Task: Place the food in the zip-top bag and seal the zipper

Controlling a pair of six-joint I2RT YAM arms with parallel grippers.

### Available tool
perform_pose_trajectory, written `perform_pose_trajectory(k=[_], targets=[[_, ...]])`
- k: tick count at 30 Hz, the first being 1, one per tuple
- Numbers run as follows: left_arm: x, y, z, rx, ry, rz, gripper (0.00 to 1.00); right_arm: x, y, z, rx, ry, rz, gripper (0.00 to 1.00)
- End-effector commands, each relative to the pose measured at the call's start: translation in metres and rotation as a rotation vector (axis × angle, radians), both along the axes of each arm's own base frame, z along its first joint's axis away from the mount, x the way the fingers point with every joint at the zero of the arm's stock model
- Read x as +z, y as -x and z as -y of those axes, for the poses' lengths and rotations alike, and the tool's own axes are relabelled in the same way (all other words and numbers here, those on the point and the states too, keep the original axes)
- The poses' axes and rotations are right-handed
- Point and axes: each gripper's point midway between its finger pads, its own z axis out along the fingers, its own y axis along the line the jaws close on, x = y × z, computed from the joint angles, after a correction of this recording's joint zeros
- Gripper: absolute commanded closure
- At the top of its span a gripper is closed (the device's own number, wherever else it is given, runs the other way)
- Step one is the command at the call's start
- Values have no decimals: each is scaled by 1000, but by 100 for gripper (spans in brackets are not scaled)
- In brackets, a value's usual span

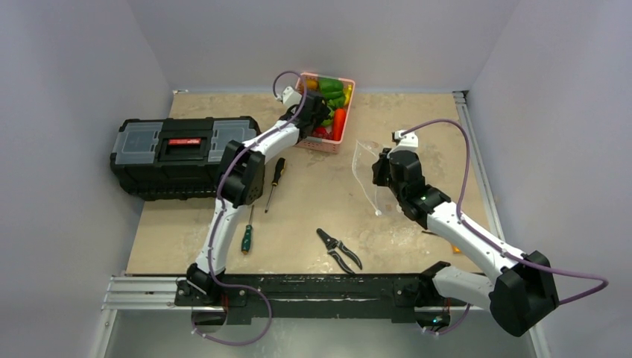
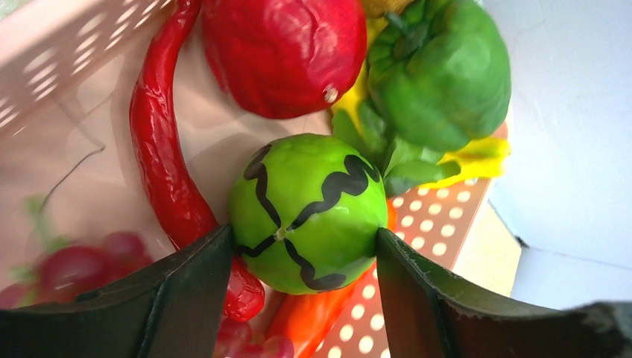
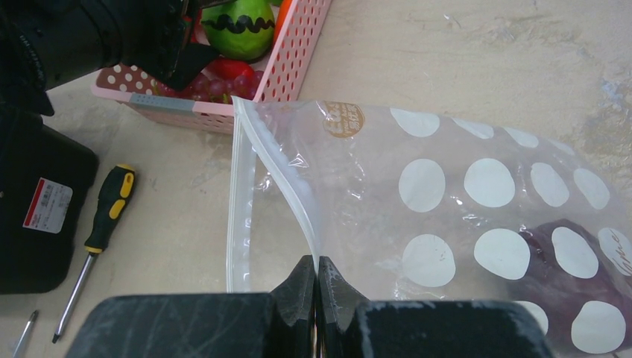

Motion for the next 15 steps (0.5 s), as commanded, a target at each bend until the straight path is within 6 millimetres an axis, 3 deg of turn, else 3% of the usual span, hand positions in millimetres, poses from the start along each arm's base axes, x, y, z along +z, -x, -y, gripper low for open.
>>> perform_pose_trajectory(k=[1,8,15], targets=[[-9,47,1,-34,-24,-102,62,15,2,-5,22,-21,54,100],[7,88,0,-61,-43,-86,65,26,4,-8,33,-44,90,100],[2,127,3,-129,-49,-118,66,30,7,-8,39,-53,105,100]])
